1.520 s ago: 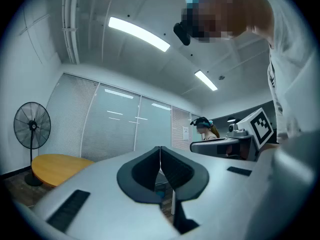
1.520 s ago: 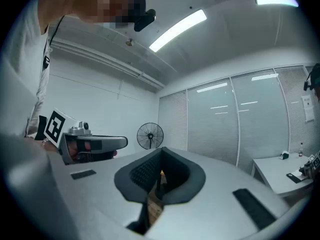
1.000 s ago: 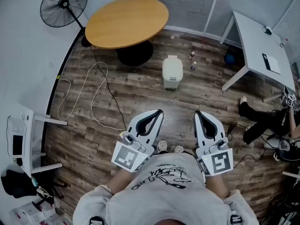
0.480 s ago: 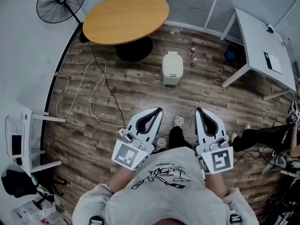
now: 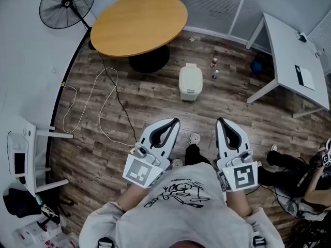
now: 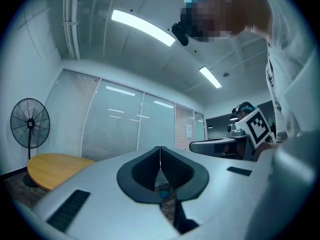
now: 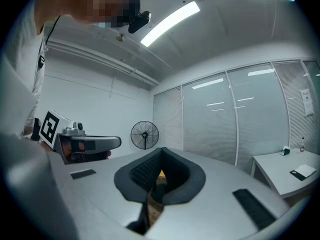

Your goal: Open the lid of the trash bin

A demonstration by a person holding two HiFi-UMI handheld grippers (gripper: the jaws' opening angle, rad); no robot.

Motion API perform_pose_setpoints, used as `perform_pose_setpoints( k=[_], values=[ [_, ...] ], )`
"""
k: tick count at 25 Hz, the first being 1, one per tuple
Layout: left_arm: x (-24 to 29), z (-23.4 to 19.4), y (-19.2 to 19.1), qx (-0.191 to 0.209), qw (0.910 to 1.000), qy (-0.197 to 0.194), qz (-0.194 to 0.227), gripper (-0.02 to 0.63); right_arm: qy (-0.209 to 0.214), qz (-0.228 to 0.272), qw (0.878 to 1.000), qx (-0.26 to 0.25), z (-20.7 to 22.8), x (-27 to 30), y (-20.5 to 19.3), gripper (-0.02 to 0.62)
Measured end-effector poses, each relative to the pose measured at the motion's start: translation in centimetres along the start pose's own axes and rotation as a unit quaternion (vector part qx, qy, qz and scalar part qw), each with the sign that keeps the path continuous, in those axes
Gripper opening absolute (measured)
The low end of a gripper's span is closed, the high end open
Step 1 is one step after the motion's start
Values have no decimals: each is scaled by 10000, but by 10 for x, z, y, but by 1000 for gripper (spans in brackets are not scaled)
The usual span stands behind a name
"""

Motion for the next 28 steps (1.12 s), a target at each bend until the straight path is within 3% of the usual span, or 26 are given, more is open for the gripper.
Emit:
perform_pose_setpoints(
  k=[8, 18, 28],
  values=[
    [66, -12, -16, 68, 9998, -86, 167, 20, -38, 11, 10000, -4, 65, 29, -7, 6],
    [148, -21, -47, 5, 10000, -38, 4, 20, -122, 4, 9999, -25, 147, 57, -14, 8],
    [185, -44, -67, 21, 9998, 183, -82, 20, 3, -86, 10000, -38, 186, 86, -27, 8]
  ],
)
Point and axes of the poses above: the fingertips, and each gripper's own axes: x forward along the fingers, z to its right, y out of its top, the point moved 6 cm from there along -x, backward along the fingers, and after that the axes turned 15 degrees about z, right-handed, at the moved point
